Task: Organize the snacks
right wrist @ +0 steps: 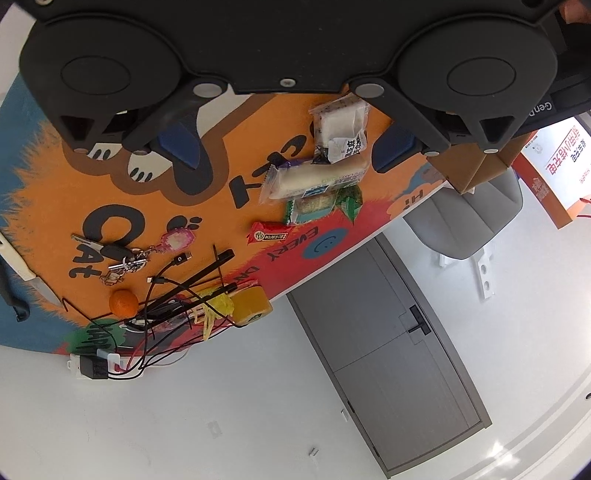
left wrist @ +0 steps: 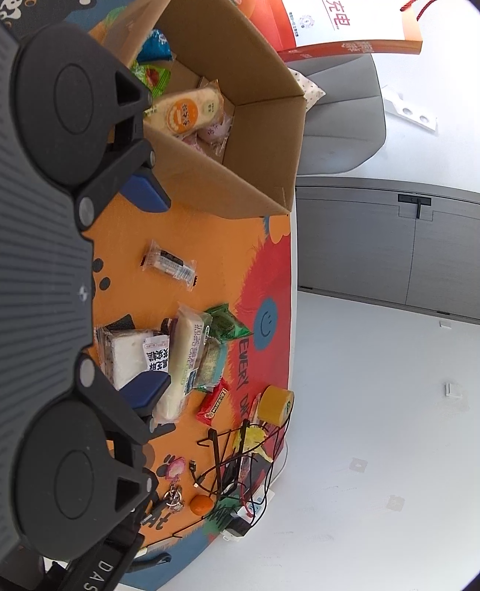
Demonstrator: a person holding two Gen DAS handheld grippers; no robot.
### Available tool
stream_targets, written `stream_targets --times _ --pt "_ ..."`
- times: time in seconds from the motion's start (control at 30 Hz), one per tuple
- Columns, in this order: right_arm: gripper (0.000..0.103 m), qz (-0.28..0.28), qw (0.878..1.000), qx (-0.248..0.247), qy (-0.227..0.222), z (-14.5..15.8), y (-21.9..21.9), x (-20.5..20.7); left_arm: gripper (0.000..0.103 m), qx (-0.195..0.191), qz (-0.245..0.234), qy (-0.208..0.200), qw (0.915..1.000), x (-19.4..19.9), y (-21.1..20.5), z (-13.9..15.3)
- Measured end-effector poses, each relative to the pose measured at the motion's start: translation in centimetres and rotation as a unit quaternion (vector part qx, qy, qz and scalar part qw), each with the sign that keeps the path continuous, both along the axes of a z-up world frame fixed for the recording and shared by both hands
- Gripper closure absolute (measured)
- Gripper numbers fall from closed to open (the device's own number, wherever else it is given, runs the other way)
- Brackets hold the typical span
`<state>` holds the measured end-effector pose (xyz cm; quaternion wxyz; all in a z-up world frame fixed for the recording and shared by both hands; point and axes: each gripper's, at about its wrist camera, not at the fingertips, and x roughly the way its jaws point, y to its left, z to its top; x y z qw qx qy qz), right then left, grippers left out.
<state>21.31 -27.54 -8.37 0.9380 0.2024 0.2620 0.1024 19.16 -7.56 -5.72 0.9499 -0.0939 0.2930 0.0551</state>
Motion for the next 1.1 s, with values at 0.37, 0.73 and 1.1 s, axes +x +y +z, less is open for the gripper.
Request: stream_targets --times 0.37,0.73,1.1 --pt "0.018 0.037 0.999 0.003 0.027 -1.7 1.9 2.3 0.028 0.000 0.006 0.017 0.9998 2.2 0.3 -2.0" --pt "0.037 0.077 0.996 0.000 0.051 -2.7 4.9 4.3 0.049 -0.022 0.046 0.007 0.9987 2.3 1.6 -2.3" --pt "0.072 0.108 0.992 -0.016 0.065 -3.6 7.1 5.3 0.051 -0.030 0.046 0.018 0.9984 2.7 1.8 -3.0"
